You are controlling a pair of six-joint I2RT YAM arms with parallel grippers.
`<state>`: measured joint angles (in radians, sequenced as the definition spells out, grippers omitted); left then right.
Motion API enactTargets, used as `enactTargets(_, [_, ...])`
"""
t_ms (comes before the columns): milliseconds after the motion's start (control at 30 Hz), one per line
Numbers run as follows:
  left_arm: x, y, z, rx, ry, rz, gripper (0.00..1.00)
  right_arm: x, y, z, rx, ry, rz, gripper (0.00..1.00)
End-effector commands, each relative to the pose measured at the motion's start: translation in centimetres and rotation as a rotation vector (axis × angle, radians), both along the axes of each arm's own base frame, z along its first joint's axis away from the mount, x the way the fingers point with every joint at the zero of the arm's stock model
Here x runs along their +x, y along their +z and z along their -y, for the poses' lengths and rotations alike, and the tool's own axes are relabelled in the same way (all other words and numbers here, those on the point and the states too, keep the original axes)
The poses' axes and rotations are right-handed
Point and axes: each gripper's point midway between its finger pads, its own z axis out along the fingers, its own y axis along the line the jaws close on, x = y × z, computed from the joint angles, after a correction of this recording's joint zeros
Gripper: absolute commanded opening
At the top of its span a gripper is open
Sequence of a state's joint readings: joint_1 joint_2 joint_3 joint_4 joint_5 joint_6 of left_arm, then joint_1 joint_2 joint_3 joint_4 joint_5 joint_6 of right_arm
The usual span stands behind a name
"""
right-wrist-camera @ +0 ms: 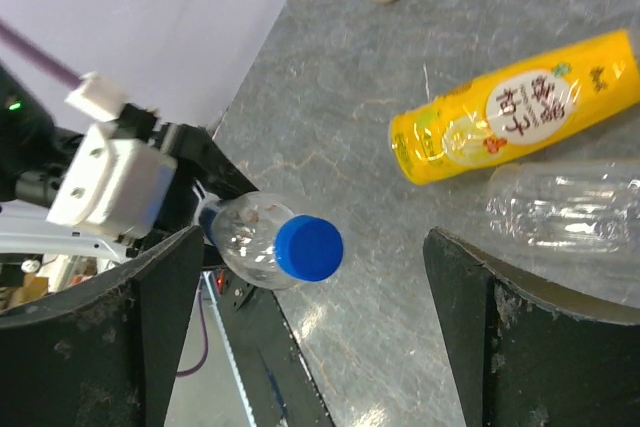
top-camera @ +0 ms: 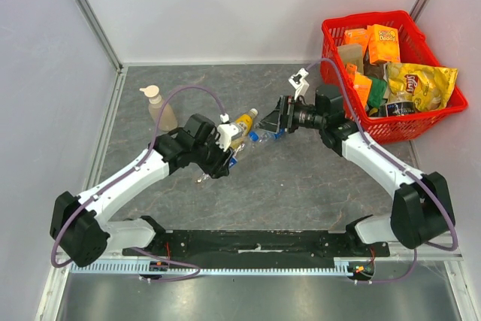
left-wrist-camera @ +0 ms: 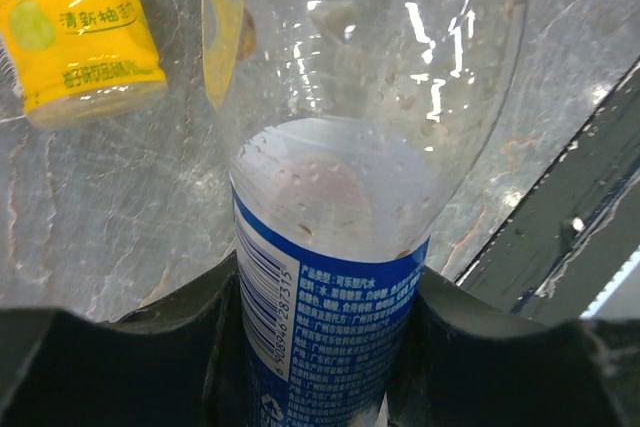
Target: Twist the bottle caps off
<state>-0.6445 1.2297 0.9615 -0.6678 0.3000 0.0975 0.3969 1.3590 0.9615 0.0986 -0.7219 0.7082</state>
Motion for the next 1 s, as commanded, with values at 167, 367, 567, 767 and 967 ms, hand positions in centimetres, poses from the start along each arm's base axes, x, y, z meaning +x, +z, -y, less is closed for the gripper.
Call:
enactTargets(167, [1.1,-0.1,-2.0,0.146,0.093,0.143,0.26,-0.8,-0.8,-1.0,0.052,0.083,-0.066,0.8])
enactTargets(367, [1.5,-0.7,-2.3,0.188,0.103,0.136,0.26,-1.4,-1.6,-1.5,0.106,0.114,-0.13,0.7])
enactTargets(567, [1.2,-0.5,-2.2,0.182,0.098,0.141,0.27,-1.4,-3.2,-1.6,0.088,0.112,-0.17,0.72])
enactTargets(767, [1.1,-0.3,-2.2,0.197,0.096,0.17,0.27,-1.7,-3.4,-2.6,0.106,0.144,-0.189,0.69])
enactTargets(967, [0.8,-0.3,-2.2,0.221,0.086,0.191,0.27,-1.7,-4.1,-3.3,0.105,0.154,-0.22,0.63])
